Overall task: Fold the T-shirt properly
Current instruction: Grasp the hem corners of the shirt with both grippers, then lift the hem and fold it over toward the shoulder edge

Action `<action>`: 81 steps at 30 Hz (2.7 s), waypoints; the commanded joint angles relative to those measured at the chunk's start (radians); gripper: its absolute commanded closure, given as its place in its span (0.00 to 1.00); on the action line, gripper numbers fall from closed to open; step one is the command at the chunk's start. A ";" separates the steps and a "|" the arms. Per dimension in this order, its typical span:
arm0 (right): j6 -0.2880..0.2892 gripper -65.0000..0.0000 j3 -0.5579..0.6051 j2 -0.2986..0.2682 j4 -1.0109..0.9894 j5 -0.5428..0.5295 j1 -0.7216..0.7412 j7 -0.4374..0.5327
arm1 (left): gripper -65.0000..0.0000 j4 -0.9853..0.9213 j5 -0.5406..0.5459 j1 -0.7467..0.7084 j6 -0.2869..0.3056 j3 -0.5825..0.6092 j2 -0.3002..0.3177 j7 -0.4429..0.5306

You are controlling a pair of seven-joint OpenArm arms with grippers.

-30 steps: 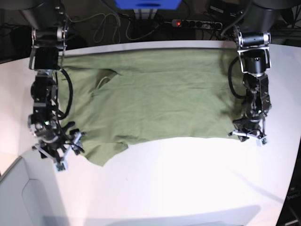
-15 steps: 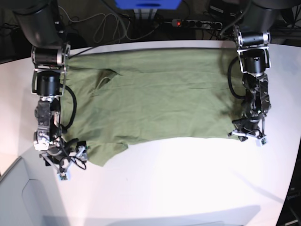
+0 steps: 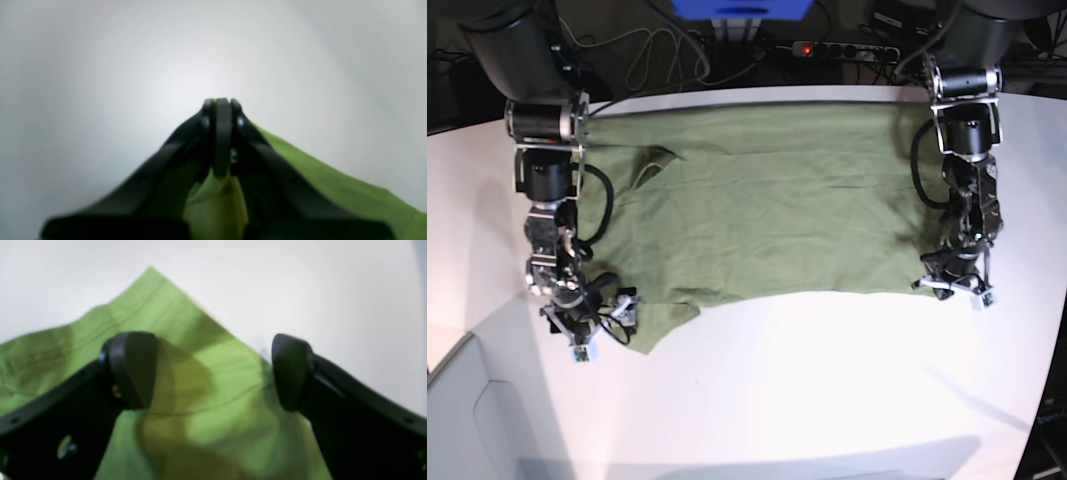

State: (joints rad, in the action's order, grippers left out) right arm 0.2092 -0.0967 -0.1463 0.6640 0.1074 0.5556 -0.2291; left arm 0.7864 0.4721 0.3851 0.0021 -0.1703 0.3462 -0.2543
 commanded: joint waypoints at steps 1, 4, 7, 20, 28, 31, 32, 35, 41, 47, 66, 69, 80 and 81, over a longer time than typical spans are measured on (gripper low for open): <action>0.005 0.20 -0.002 -0.008 0.012 -0.008 0.036 0.047 | 1.00 0.008 -0.005 0.012 -0.004 0.001 0.007 -0.024; 0.005 0.20 -0.001 -0.002 0.010 -0.008 0.037 0.075 | 1.00 0.006 -0.005 0.012 -0.004 0.001 0.007 -0.024; 0.005 0.20 -0.002 0.000 0.009 -0.008 0.051 0.079 | 1.00 0.006 -0.005 0.010 -0.004 0.001 0.007 -0.024; 0.005 0.27 0.001 0.044 -0.030 -0.007 0.048 0.081 | 1.00 0.006 -0.005 -0.022 -0.004 0.001 0.007 -0.024; 0.005 0.57 0.001 0.040 -0.165 -0.007 0.077 0.155 | 1.00 0.006 -0.005 -0.028 -0.004 0.001 0.007 -0.024; 0.005 0.71 0.001 0.040 -0.163 -0.007 0.079 0.156 | 1.00 0.006 -0.005 -0.034 -0.004 0.001 0.007 -0.024; 0.005 0.77 0.001 0.040 -0.163 -0.007 0.082 0.155 | 1.00 0.006 -0.005 -0.036 -0.004 0.001 0.007 -0.024; 0.005 0.94 0.001 0.040 -0.163 -0.007 0.085 0.155 | 1.00 0.008 -0.005 -0.039 -0.004 0.001 0.007 -0.024; 0.003 1.00 0.001 0.043 -0.039 -0.007 0.047 0.142 | 1.00 0.109 -0.005 -0.065 -0.003 -0.002 0.007 -0.026; 0.003 1.00 0.001 0.040 0.198 -0.007 -0.027 0.044 | 1.00 0.281 -0.005 -0.119 -0.004 -0.005 0.007 -0.033; 0.003 1.00 -0.008 0.012 0.468 -0.013 -0.202 -0.006 | 1.00 0.457 0.004 -0.212 -0.003 -0.061 0.004 -0.033; 0.003 1.00 -0.010 0.012 0.498 -0.013 -0.223 -0.003 | 1.00 0.512 0.004 -0.245 -0.003 -0.065 0.004 -0.033; 0.005 1.00 -0.044 0.014 0.589 -0.013 -0.303 -0.002 | 1.00 0.558 0.004 -0.315 -0.001 -0.124 -0.011 -0.024; 0.005 1.00 -0.064 0.015 0.589 -0.013 -0.305 -0.002 | 1.00 0.560 0.004 -0.317 -0.001 -0.139 -0.016 -0.024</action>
State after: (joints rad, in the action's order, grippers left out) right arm 0.2111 -0.1566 -0.1200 1.2324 0.1005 0.2260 -0.2604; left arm 1.3277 0.4721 0.0605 0.0002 -0.3054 0.3168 -0.3027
